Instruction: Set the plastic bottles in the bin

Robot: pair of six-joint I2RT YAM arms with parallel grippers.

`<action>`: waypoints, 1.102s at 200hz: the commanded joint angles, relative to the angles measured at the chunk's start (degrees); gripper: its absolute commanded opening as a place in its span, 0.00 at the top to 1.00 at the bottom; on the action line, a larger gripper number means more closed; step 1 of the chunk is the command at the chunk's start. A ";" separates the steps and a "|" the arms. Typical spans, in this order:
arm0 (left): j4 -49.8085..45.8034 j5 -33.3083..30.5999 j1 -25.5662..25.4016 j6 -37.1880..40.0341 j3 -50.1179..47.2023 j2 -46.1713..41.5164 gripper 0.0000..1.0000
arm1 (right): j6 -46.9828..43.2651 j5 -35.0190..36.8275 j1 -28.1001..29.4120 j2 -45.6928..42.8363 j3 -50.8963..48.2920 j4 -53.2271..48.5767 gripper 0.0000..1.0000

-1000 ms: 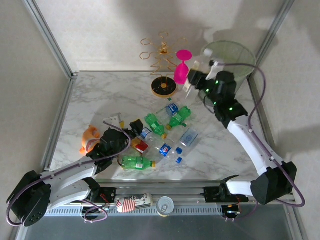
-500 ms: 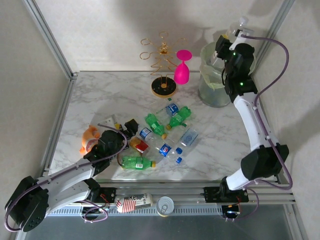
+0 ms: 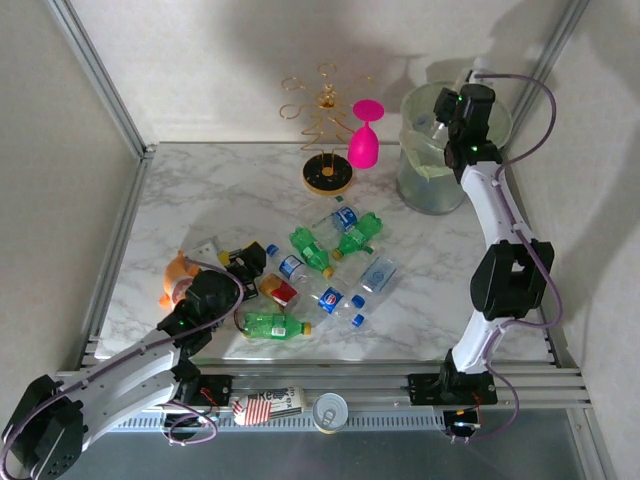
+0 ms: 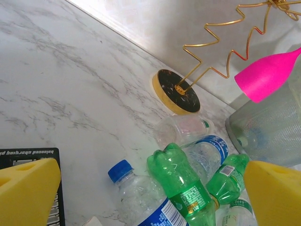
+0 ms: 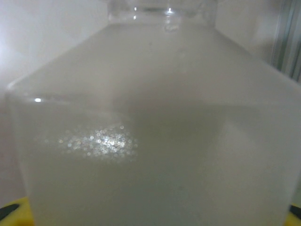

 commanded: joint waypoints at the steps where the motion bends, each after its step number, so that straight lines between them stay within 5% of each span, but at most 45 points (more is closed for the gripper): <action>1: -1.92 -1.86 0.73 -0.31 -0.66 -1.27 0.00 | 1.46 -1.20 0.09 1.28 1.98 -0.92 0.40; 41: -2.32 -2.27 0.82 -0.30 -0.75 -1.50 0.00 | 0.53 -1.42 0.08 1.88 4.88 -3.32 0.19; 104: -1.32 -0.28 0.90 -0.84 0.12 0.07 0.00 | -1.90 -2.78 0.22 -3.73 3.64 -3.56 0.11; 120: -2.51 0.30 0.90 -1.40 1.10 0.46 0.00 | -1.30 -2.71 0.32 -5.98 2.30 -4.17 0.01; 220: -21.16 8.57 0.73 -14.06 8.45 0.85 0.00 | 7.70 -3.43 10.55 -23.60 -17.33 -3.77 0.01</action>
